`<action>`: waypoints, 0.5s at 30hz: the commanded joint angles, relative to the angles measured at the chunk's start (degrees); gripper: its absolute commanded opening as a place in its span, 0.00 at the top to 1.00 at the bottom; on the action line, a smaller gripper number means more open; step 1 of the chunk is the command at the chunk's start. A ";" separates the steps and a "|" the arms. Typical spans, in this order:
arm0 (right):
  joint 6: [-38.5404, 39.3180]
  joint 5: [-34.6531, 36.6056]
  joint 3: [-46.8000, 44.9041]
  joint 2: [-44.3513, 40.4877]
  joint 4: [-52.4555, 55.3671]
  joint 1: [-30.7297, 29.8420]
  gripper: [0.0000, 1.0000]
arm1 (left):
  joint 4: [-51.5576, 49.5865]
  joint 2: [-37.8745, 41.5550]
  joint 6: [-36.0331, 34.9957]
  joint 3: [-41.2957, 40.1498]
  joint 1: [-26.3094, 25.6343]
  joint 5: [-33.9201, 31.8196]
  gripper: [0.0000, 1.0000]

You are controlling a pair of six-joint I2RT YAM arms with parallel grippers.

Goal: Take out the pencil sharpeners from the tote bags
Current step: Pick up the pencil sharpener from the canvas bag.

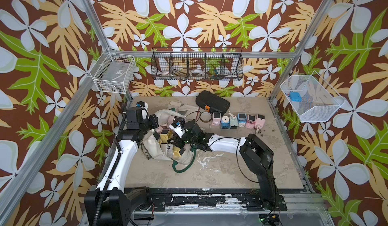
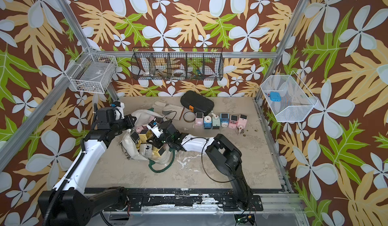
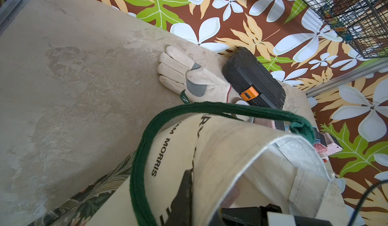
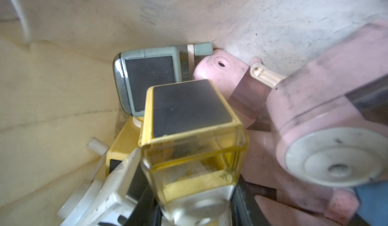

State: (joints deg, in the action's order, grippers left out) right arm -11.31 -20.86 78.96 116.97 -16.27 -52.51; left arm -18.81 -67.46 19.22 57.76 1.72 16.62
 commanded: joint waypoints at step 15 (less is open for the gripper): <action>-0.49 5.54 -11.47 -21.44 1.06 -0.30 0.75 | 3.60 0.23 0.99 0.23 -0.04 2.85 1.00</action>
State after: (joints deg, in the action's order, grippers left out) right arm -11.62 -17.43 68.34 98.21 -14.48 -52.84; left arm -18.63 -67.46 19.22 57.76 1.72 16.75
